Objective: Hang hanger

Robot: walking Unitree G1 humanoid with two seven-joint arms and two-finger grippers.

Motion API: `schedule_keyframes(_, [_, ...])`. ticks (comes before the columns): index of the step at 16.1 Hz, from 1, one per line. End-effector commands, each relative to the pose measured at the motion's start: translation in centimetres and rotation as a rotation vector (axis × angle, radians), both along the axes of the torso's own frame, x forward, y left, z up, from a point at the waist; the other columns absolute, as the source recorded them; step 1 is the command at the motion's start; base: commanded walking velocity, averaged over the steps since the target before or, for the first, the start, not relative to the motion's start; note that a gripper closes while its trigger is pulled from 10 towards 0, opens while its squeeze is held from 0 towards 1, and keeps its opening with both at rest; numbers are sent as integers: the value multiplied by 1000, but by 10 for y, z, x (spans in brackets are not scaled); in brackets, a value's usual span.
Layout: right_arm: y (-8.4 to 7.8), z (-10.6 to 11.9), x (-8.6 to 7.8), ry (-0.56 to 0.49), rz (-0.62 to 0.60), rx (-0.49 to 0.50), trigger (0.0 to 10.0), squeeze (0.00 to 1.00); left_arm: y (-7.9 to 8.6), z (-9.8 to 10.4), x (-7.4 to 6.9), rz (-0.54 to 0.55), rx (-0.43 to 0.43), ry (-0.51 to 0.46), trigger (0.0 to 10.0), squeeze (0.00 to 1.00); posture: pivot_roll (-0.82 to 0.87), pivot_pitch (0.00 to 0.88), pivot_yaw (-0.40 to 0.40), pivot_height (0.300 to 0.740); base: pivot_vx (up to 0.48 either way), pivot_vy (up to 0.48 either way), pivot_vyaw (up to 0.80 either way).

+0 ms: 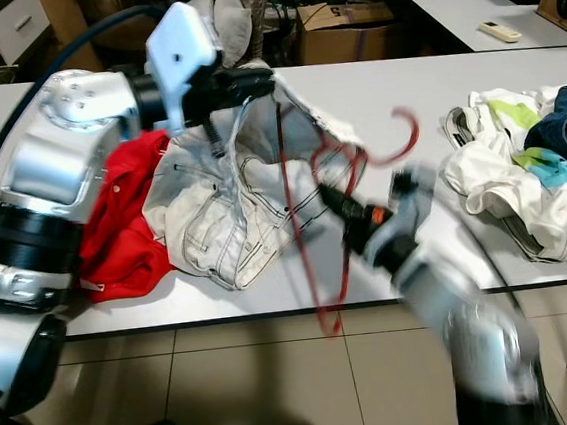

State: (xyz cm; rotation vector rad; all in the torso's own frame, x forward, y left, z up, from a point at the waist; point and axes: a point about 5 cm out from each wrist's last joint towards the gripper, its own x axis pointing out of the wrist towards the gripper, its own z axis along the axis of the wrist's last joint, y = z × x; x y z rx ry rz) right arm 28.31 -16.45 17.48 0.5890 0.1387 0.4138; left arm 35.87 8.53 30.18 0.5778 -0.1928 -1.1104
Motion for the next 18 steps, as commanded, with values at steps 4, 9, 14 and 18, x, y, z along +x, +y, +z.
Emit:
schedule_keyframes(4, [-35,58,36,-182,-91,23,10000,0,16,57,-6,-72,-222,43,0,0,18,0,17,740,0,0,0])
schedule_keyframes(9, [-35,60,50,-155,-62,34,10000,0,-1,122,-11,-187,-586,153,0,0,26,0,32,740,0,0,0])
schedule_keyframes(14, [-37,31,46,-65,-120,120,10000,0,-42,86,-3,-150,-486,264,0,0,15,0,63,740,0,0,0])
schedule_keyframes(18, [-31,-19,36,119,-259,200,10000,0,-59,70,-7,-192,-538,419,0,0,18,0,65,740,0,0,0])
